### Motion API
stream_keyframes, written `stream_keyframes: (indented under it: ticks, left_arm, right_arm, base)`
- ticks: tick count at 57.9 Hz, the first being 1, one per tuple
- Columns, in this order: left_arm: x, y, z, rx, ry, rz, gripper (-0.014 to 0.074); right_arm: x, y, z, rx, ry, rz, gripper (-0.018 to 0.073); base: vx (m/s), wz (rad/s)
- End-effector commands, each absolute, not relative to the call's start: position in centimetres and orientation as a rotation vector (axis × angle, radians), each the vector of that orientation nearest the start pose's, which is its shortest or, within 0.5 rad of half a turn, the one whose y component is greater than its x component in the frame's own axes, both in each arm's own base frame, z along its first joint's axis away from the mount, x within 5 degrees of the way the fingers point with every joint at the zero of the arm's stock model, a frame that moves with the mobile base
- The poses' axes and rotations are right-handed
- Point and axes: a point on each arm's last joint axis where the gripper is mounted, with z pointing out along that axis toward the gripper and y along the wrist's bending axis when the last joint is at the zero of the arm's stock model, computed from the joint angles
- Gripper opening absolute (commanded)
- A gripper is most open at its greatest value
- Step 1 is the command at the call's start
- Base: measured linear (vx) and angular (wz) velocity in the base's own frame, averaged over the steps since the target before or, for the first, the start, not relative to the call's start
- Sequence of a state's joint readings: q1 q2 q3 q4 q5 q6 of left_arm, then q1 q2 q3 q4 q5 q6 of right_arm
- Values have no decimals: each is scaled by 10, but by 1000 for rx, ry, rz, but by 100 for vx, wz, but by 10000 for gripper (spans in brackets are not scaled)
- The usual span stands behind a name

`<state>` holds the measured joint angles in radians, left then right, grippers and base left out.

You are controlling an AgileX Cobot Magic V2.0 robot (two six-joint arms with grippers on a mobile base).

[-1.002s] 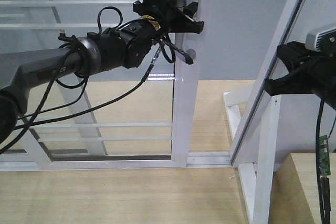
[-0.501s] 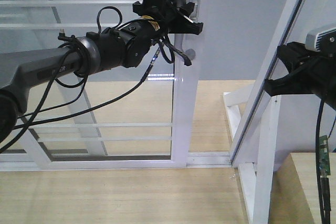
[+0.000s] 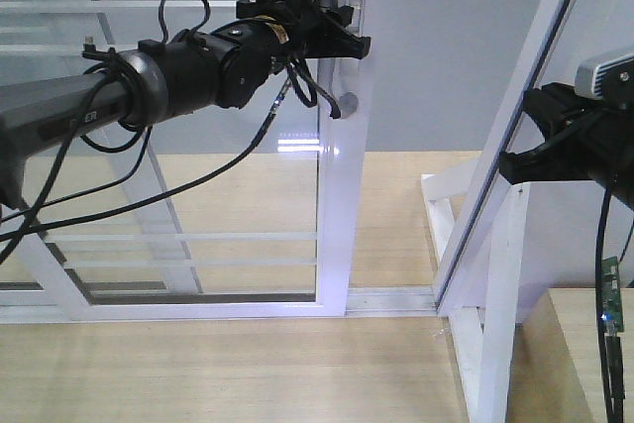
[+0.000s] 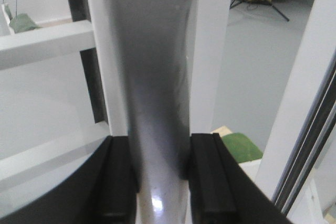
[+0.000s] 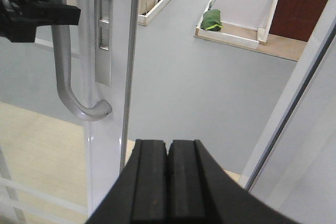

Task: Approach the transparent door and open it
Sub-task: 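Pull the handle with the left gripper, sliding the door open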

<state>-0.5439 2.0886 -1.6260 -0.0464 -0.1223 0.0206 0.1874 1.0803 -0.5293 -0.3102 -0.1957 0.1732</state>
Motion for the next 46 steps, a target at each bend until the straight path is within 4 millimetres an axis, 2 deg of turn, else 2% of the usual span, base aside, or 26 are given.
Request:
stream_keyframes:
  ticks: [1,30,46]
  left_arm:
    - [425,-241,315,397,1658,-411,0]
    - [429,-189,340,333,1729,-329,0]
    - [430,-156,361,276,1708,-278,0]
  right_arm:
    - [219,48,292,-326,1703,108,-6]
    - [219,48,292,-346,1706,90,-6]
    - [219,48,292,-346,1706,90,-6]
  base:
    - [0,0]
    - [0,0]
    - [0,0]
